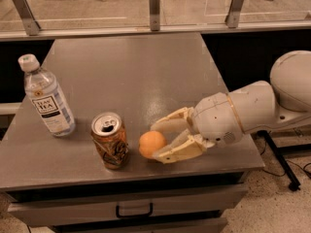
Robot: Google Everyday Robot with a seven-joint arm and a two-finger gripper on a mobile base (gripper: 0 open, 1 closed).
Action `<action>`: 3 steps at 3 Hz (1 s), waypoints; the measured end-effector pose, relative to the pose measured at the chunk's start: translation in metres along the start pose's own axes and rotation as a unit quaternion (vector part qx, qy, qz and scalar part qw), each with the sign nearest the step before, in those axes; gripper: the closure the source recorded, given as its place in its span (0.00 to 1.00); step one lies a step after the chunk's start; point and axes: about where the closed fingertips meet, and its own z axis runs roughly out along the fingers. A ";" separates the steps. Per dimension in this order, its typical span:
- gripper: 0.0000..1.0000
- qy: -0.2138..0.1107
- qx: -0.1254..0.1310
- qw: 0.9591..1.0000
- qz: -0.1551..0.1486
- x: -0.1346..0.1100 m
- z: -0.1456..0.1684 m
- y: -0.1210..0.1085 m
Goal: Move orange near orange can
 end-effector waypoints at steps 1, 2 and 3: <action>1.00 0.010 -0.003 1.000 -0.001 0.011 0.008 0.000; 1.00 0.013 -0.010 1.000 -0.002 0.018 0.015 0.002; 0.81 0.013 -0.011 1.000 -0.003 0.017 0.016 0.002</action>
Offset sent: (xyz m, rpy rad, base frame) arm -0.0009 0.0044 -0.0365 -0.0300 0.0160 0.0271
